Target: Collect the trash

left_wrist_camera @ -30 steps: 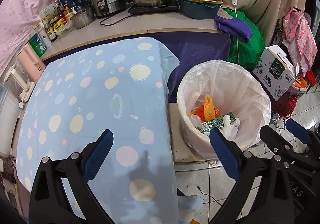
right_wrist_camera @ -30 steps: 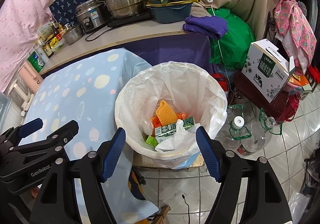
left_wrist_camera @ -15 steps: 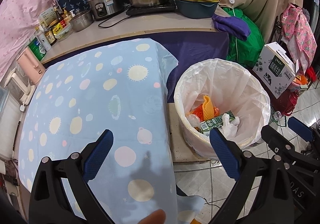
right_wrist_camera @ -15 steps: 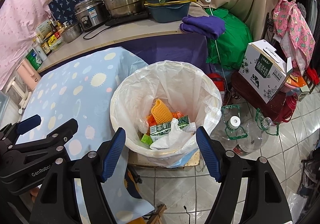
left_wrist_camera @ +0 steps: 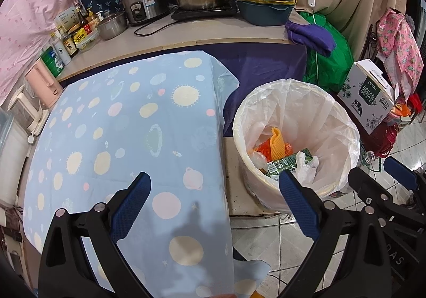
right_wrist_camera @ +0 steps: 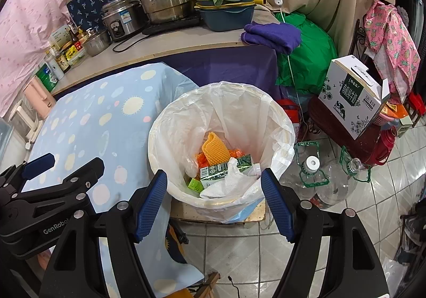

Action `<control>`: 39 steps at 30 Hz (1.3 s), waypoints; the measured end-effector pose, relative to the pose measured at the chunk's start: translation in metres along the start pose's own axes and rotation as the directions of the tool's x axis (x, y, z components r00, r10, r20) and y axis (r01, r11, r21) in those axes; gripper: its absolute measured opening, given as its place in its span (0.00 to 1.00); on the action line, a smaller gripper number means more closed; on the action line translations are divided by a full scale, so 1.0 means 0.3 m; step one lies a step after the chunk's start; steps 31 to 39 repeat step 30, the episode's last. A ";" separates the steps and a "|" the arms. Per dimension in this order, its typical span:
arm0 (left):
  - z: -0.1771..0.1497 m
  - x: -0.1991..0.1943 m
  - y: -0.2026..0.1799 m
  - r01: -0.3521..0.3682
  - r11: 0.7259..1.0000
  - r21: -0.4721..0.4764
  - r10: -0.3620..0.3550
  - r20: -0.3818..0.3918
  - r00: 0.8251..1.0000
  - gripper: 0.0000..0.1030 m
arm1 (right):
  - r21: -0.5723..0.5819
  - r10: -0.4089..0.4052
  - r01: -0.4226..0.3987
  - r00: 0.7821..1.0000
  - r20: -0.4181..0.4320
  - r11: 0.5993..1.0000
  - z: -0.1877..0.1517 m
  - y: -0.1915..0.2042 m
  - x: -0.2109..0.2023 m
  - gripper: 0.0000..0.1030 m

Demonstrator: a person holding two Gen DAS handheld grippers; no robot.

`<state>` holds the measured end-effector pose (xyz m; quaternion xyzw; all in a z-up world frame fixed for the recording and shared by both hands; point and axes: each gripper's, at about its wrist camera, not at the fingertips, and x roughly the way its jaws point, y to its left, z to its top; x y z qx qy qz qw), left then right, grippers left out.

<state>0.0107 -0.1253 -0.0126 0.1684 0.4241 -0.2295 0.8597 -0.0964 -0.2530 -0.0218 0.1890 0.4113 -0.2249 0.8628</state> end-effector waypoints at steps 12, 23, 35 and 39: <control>-0.007 -0.003 0.001 -0.012 1.000 -0.027 0.012 -0.011 1.000 0.89 | -0.005 0.007 -0.007 1.000 -0.005 1.000 -0.001 -0.002 0.001 0.68; -0.009 -0.007 0.001 -0.015 1.000 -0.025 0.015 -0.015 1.000 0.88 | -0.008 0.009 -0.009 1.000 -0.004 1.000 -0.002 -0.002 0.000 0.68; -0.015 -0.009 0.017 -0.024 0.999 -0.038 0.023 -0.027 0.999 0.89 | -0.023 0.015 -0.016 1.000 -0.009 1.000 -0.001 0.013 0.001 0.69; -0.015 -0.009 0.017 -0.024 0.999 -0.038 0.023 -0.027 0.999 0.89 | -0.023 0.015 -0.016 1.000 -0.009 1.000 -0.001 0.013 0.001 0.69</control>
